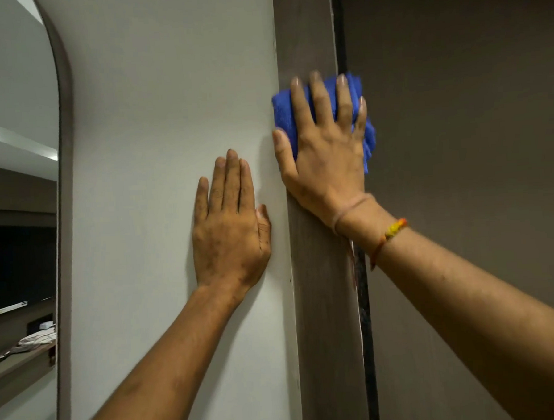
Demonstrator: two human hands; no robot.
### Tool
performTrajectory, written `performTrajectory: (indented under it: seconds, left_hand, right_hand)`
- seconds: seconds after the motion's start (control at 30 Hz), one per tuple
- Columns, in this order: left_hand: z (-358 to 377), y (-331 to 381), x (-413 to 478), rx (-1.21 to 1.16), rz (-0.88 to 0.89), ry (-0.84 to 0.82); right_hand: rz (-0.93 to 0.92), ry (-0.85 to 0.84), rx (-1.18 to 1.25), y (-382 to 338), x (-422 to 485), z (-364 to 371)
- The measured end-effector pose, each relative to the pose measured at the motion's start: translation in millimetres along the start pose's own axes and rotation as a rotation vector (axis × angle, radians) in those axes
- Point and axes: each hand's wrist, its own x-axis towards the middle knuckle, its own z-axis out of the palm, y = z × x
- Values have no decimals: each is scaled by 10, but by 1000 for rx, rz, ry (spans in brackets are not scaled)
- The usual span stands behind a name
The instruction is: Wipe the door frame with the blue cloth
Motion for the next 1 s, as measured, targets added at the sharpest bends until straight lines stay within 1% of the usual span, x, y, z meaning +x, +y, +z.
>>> performTrajectory:
  seconds: [0.13, 0.2, 0.3, 0.43, 0.5, 0.57, 0.63, 0.73, 0.8, 0.9, 1.0]
  left_hand:
    - [-7, 0, -1, -8, 2, -2]
    - [-16, 12, -5, -7, 7, -9]
    - [-22, 28, -4, -13, 6, -6]
    - [-16, 23, -5, 6, 8, 0]
    - [-8, 10, -4, 15, 11, 0]
    - [-2, 0, -3, 19, 13, 0]
    - [0, -1, 0, 17, 18, 3]
    - [0, -9, 2, 5, 16, 1]
    - [-3, 2, -9, 7, 10, -1]
    - [-5, 16, -4, 5, 11, -4]
    - [-6, 10, 5, 12, 9, -6]
  right_hand:
    - [-72, -43, 19, 59, -660, -29]
    - [-97, -67, 8, 117, -730, -55]
    - [-110, -42, -12, 143, -355, -90]
    - [-15, -27, -30, 58, 362, -85]
    - [10, -13, -31, 16, 436, -57]
    - [-5, 5, -29, 11, 236, -25]
    - [-51, 0, -10, 35, -151, -29]
    - [-96, -55, 5, 71, -699, -43]
    - [-100, -81, -9, 104, -788, -51]
    - [-95, -60, -13, 93, -478, -63]
    - [-20, -36, -23, 6, -20, -56]
